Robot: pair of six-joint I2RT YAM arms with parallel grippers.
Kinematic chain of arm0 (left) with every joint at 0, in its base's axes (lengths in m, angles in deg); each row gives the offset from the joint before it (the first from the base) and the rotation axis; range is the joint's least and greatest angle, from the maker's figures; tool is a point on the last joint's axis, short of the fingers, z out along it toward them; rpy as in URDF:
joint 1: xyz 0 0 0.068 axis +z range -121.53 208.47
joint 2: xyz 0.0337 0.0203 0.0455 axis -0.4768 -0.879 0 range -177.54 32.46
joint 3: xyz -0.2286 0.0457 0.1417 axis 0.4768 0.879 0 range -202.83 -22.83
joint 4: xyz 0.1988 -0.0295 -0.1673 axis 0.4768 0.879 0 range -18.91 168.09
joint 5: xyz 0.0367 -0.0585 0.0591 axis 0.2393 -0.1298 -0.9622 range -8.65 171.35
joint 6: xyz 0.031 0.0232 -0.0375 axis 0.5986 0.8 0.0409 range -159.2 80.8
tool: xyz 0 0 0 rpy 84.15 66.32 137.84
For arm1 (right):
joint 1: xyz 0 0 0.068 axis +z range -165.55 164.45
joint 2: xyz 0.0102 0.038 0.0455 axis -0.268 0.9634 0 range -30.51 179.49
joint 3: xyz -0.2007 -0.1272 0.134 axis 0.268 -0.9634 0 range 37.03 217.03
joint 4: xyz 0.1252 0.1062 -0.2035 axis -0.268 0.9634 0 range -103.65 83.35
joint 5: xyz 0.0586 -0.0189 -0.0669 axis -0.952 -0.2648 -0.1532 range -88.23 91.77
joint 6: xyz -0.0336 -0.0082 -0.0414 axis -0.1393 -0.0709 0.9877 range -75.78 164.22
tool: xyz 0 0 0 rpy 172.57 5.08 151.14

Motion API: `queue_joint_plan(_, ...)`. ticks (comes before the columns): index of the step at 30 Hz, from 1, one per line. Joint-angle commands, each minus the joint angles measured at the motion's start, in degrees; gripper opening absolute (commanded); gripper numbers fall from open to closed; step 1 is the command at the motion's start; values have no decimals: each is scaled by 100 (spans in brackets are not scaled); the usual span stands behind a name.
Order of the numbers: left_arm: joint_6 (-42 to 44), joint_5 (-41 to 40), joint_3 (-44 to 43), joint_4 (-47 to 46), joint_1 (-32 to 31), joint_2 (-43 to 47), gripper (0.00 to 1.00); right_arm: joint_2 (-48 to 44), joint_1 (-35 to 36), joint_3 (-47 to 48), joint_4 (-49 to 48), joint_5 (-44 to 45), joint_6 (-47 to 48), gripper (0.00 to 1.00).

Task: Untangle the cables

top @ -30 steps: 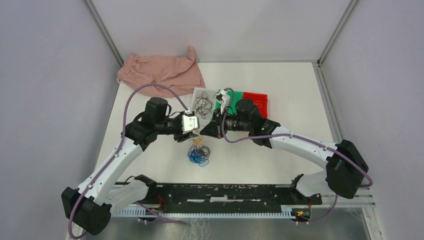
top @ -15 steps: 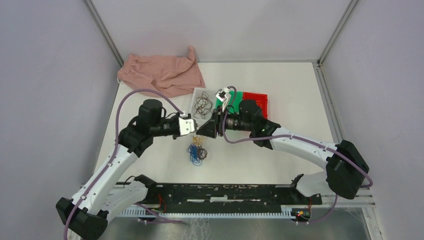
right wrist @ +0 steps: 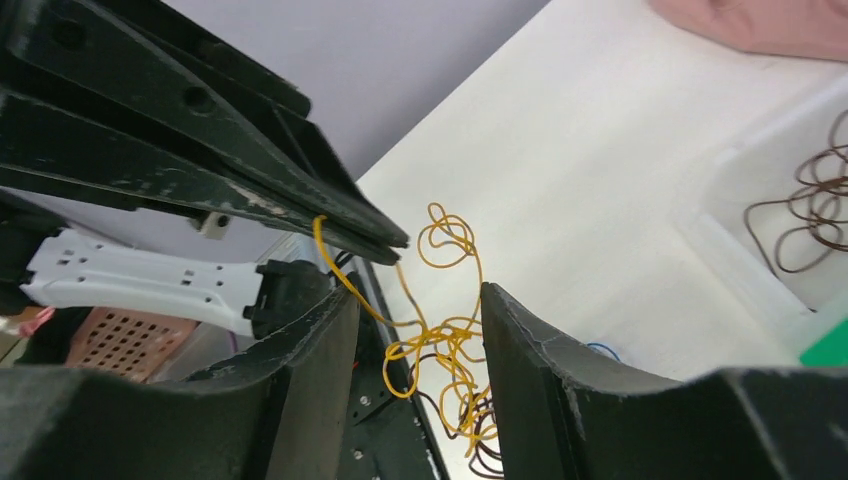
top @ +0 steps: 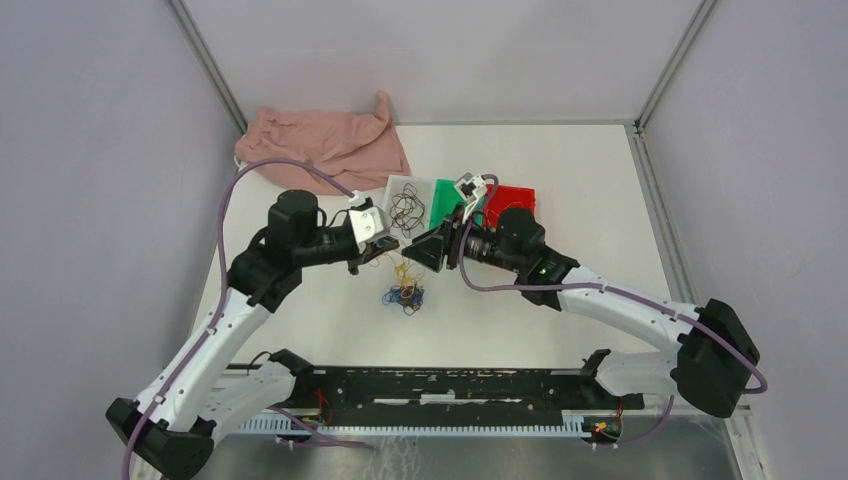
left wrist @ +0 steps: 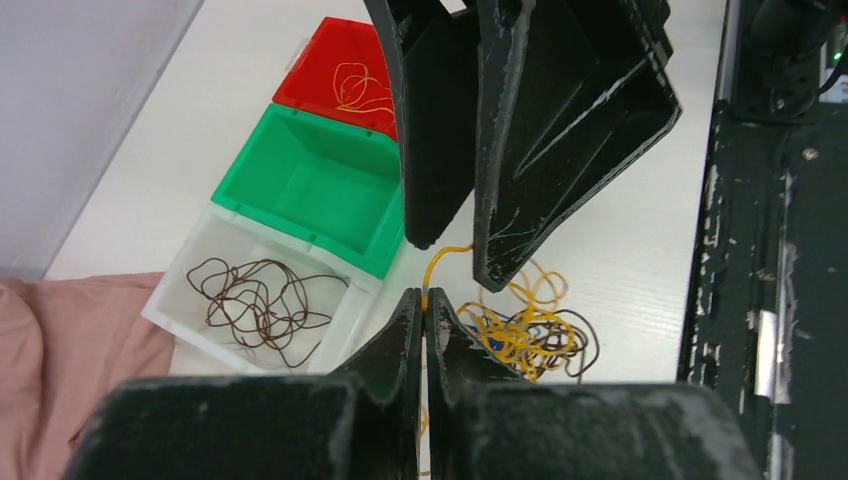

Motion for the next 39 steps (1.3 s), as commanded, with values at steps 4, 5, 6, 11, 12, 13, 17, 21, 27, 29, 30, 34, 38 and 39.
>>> queue_joint_plan(4, -1232, 242, -503, -145, -102, -54, 3, -290, 225, 94, 293, 1468, 806, 53)
queue_joint_plan(5, -1296, 265, -529, -124, -120, -65, 3, -304, 244, 67, 222, 1567, 807, 52)
queue_joint_plan(6, -1352, 310, -548, -102, -135, -77, 3, -296, 277, 68, 164, 1622, 804, 52)
queue_joint_plan(11, -1582, 555, -674, -49, -177, -192, 3, -185, 507, 151, 44, 2054, 870, 52)
queue_joint_plan(12, -1622, 633, -724, -31, -181, -219, 3, -199, 539, 134, 13, 2185, 883, 51)
queue_joint_plan(13, -1672, 702, -770, 8, -184, -253, 3, -229, 543, 102, -38, 2326, 893, 51)
queue_joint_plan(17, -1749, 883, -895, 193, -214, -342, 3, -447, 557, -90, -365, 2649, 912, 51)
queue_joint_plan(21, -1713, 962, -946, 222, -236, -382, 3, -193, 556, -20, -738, 2262, 635, 54)
queue_joint_plan(27, -1892, 1215, -1414, 189, -254, -701, 3, 698, 665, -62, -1739, 1842, -79, 56)
queue_joint_plan(29, -2035, 1285, -1540, 62, -271, -748, 3, 845, 726, -56, -1700, 1947, -28, 56)
queue_joint_plan(30, -2101, 1311, -1593, 5, -273, -763, 3, 916, 748, -68, -1682, 1996, -4, 56)
queue_joint_plan(34, -2203, 1372, -1822, -111, -278, -837, 3, 1099, 784, -305, -1741, 2187, 1, 54)
queue_joint_plan(38, -2190, 1375, -2106, -150, -278, -932, 3, 1219, 803, -611, -1753, 2437, 51, 51)
queue_joint_plan(39, -2184, 1362, -2202, -155, -282, -956, 3, 1255, 801, -709, -1772, 2516, 60, 49)
